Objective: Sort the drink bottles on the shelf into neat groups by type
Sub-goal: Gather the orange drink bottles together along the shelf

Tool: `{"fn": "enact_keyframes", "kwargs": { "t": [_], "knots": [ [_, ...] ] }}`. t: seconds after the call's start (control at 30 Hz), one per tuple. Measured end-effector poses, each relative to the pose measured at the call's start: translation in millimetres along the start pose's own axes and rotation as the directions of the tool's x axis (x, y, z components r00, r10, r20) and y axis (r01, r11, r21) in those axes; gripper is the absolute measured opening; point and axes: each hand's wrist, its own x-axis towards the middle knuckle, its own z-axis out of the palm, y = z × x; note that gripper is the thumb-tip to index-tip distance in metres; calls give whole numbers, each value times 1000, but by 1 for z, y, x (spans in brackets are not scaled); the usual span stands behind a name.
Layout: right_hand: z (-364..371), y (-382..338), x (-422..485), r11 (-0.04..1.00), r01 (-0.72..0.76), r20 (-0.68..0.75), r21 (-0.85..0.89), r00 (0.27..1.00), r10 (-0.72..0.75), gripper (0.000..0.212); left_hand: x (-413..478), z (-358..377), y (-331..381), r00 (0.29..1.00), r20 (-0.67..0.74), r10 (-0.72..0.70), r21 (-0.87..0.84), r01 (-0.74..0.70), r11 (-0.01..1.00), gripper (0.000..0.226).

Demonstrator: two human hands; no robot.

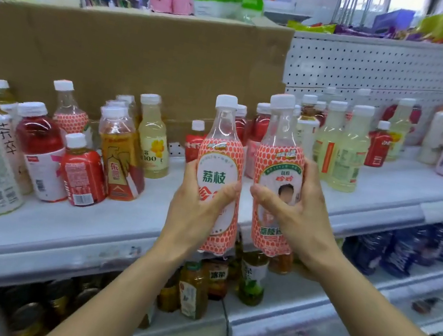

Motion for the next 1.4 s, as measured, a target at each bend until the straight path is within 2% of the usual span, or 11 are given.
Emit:
{"fn": "enact_keyframes", "kwargs": {
  "t": [0.1,0.23,0.5,0.6,0.8,1.13,1.33,1.4],
  "knots": [
    [-46,9,-11,1000,-19,18,-15,1000,20,66,-16,44,3,1000,-6,-21,-9,21,1000,57],
    [-116,23,-21,996,-52,46,-69,997,55,65,-31,112,12,1000,5,-18,-43,18,999,55],
    [-271,50,-32,985,-131,60,-114,989,138,60,-57,255,43,994,-2,-113,-96,112,989,68],
    [-315,62,-32,979,-158,42,-132,985,165,60,-64,296,52,990,9,-141,-98,141,985,65],
    [-378,86,-19,975,-173,11,-141,984,176,60,-52,363,61,988,78,-136,-76,142,987,42],
    [-463,144,35,972,-187,-30,-140,982,185,59,4,470,62,984,126,-126,-151,145,978,58],
    [-511,176,99,973,-190,-3,-132,982,191,54,61,533,54,989,109,-102,-155,118,981,33],
    [-522,186,121,977,-174,0,-124,984,176,57,80,549,52,993,88,-81,-158,94,983,31]
  ]
}}
